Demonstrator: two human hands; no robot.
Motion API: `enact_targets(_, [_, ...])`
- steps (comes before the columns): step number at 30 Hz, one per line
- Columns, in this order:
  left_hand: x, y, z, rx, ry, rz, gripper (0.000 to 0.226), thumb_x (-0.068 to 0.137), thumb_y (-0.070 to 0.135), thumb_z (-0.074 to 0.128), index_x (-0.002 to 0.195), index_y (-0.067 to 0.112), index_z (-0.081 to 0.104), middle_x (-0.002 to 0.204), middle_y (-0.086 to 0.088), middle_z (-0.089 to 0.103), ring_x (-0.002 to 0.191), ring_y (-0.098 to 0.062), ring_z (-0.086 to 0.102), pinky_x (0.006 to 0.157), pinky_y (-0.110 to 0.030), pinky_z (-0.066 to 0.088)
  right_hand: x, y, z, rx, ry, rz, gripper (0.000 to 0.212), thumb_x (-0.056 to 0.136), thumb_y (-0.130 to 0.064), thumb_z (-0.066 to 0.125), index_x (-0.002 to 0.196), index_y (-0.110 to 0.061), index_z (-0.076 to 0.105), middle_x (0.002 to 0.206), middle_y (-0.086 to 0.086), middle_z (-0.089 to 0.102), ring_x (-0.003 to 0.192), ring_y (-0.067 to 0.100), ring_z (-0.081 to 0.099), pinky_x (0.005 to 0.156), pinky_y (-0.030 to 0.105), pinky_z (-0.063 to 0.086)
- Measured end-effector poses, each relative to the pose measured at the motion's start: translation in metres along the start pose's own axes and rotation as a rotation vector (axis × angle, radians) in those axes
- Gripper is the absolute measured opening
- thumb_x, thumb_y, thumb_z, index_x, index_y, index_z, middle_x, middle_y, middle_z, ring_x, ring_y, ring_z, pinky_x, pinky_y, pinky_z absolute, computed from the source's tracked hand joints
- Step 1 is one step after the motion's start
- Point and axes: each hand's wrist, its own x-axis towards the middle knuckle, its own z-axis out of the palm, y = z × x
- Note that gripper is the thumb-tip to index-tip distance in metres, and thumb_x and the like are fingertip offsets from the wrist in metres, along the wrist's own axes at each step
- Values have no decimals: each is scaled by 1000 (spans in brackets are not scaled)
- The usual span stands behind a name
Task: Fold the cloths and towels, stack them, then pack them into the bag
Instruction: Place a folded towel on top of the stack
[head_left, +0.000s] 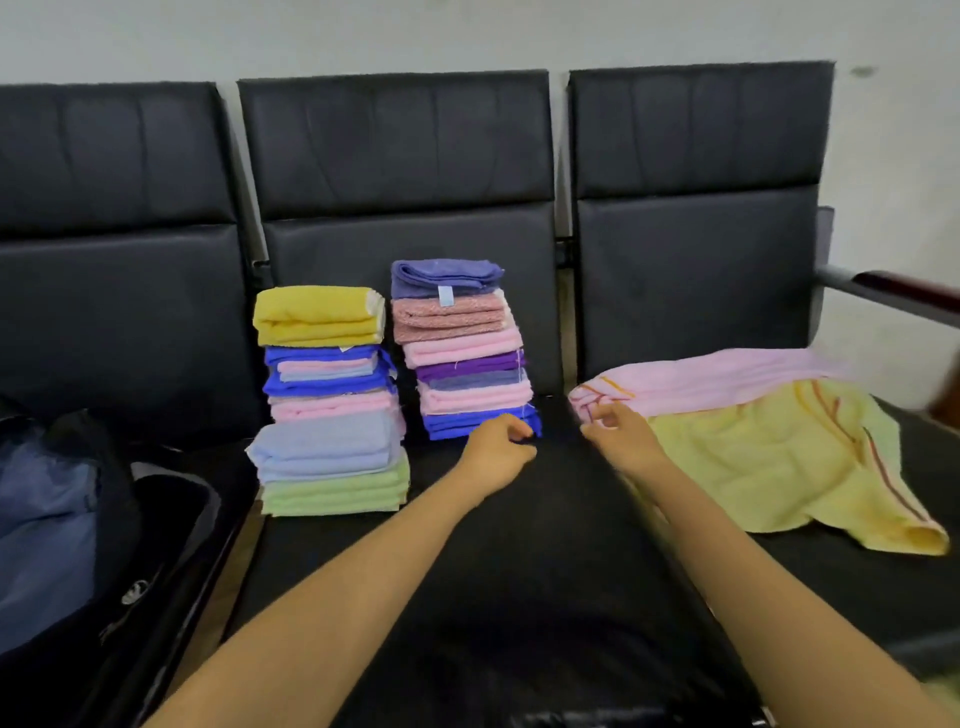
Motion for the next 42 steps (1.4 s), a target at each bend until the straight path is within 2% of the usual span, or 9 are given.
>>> enact_targets(5, [19, 31, 79, -60, -182, 18, 32, 88, 9, 63, 119, 8, 64, 121, -7, 64, 111, -19, 59, 92, -23, 44, 11, 66, -66, -221, 59, 195, 45, 87, -16, 64, 127, -3, 49, 130, 22, 48, 107, 36, 56, 79, 35, 46])
enact_targets(9, [31, 37, 130, -100, -270, -10, 34, 87, 9, 60, 121, 9, 64, 122, -8, 63, 115, -23, 58, 102, -32, 46, 11, 105, -88, -605, -79, 260, 57, 90, -22, 58, 141, -13, 35, 135, 19, 39, 117, 36, 48, 97, 37, 41])
enact_targets(17, [37, 36, 181, -111, -336, -26, 50, 93, 13, 54, 142, 11, 41, 144, -7, 43, 125, -18, 46, 90, -21, 40, 3, 137, -87, -887, -8, 75, 24, 99, -23, 41, 119, -12, 48, 122, 12, 48, 119, 31, 38, 92, 37, 39])
enact_targets(24, [44, 38, 189, -372, -279, -72, 69, 97, 25, 53, 153, 23, 13, 156, 0, 17, 137, -23, 32, 109, -37, 39, 11, 98, -113, 531, 421, 258, 10, 95, -12, 37, 85, -14, 40, 77, -1, 41, 67, 12, 39, 48, 19, 39])
enact_targets(28, [44, 41, 191, -399, -359, -56, 76, 95, 22, 58, 153, 30, 9, 155, 2, 22, 138, -22, 32, 108, -43, 40, 7, 87, -118, 509, 601, 323, 11, 96, -24, 42, 99, -13, 43, 90, 1, 47, 77, 15, 44, 62, 27, 37])
enact_targets(32, [41, 43, 200, -217, -496, 10, 95, 83, 22, 73, 153, 24, 10, 149, -2, 35, 135, -22, 36, 110, -36, 37, 6, 90, -114, 197, 196, 437, 35, 97, -24, 48, 123, 0, 49, 109, 9, 51, 98, 25, 52, 81, 34, 42])
enact_targets(36, [37, 52, 205, 227, -408, 127, 35, 96, 20, 43, 128, 17, 57, 133, -10, 43, 117, -24, 41, 100, -27, 38, 2, 102, -119, -346, -151, 530, 30, 95, -18, 48, 115, 4, 56, 98, 10, 56, 92, 24, 50, 79, 31, 43])
enact_targets(39, [38, 46, 205, -93, -425, 49, 31, 94, 14, 35, 115, 19, 57, 125, -5, 34, 120, -23, 35, 101, -30, 35, 0, 106, -124, -559, -210, 428, 26, 94, -26, 48, 78, -7, 55, 77, 3, 49, 78, 17, 48, 66, 24, 38])
enact_targets(42, [39, 43, 198, -600, -419, 16, 28, 97, 14, 34, 109, 16, 60, 115, 0, 60, 110, -17, 56, 94, -26, 45, -1, 102, -129, -88, 8, 300, 30, 92, -31, 49, 68, -14, 52, 73, -3, 49, 69, 15, 45, 62, 25, 35])
